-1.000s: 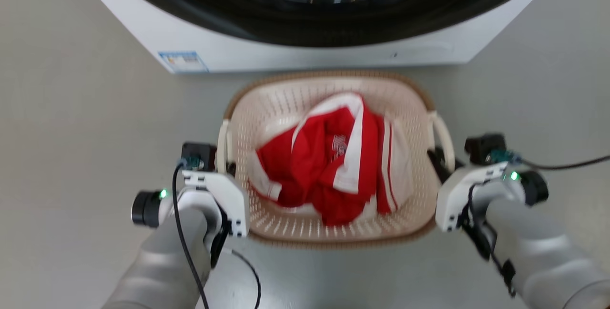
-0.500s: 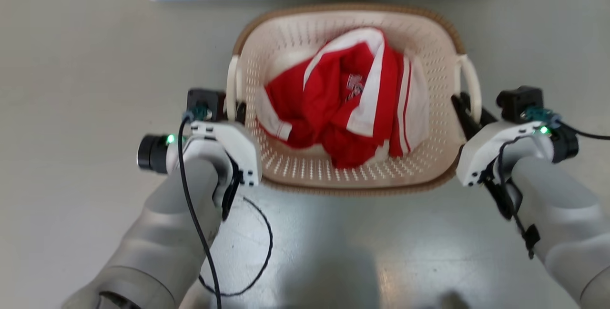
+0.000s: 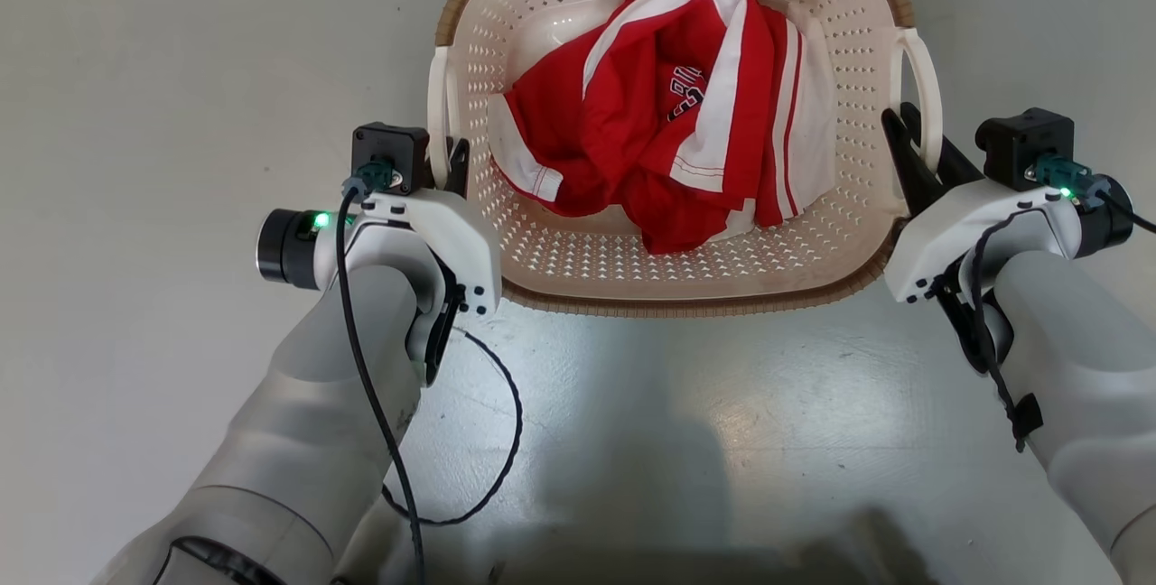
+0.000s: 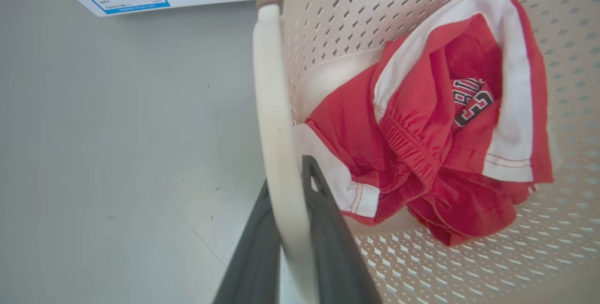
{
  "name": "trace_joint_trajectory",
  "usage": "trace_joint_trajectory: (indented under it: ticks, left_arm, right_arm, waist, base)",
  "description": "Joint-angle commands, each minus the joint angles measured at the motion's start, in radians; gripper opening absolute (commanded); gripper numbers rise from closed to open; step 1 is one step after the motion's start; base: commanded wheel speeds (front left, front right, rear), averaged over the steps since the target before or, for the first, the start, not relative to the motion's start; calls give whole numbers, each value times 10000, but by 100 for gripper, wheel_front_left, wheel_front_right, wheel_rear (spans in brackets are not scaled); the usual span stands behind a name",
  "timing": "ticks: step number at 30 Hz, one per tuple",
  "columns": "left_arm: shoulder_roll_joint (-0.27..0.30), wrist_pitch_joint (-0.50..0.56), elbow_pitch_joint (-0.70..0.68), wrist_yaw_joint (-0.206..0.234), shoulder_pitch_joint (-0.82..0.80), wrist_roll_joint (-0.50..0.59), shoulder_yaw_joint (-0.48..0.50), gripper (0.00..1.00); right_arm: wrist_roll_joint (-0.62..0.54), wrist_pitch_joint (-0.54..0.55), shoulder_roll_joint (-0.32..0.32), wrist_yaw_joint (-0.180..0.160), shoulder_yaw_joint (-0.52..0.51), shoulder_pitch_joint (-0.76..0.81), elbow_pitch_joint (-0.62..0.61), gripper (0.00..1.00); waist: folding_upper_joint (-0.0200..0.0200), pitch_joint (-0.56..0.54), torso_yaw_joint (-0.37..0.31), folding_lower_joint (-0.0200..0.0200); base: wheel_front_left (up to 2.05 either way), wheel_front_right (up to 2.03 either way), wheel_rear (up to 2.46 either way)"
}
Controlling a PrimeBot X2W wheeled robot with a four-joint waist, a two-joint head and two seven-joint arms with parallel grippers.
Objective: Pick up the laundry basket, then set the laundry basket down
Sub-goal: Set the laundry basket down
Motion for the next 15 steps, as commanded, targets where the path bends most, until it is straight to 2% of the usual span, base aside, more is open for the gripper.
trace_joint_trajectory:
  ticks: [1,15]
  left_arm:
    - [266,-60,-91,22,-162,193,210,0]
    - [138,-60,139,-130,-176,633,693,0]
  right_arm:
    - [-292,-121,169,163,58,605,-218,0]
    - [-798,-122,430,163,-401,671,-172,0]
  waist:
    - [0,107,34,0]
    - [0,284,55,0]
  base:
    - [0,0,0]
    - [0,0,0]
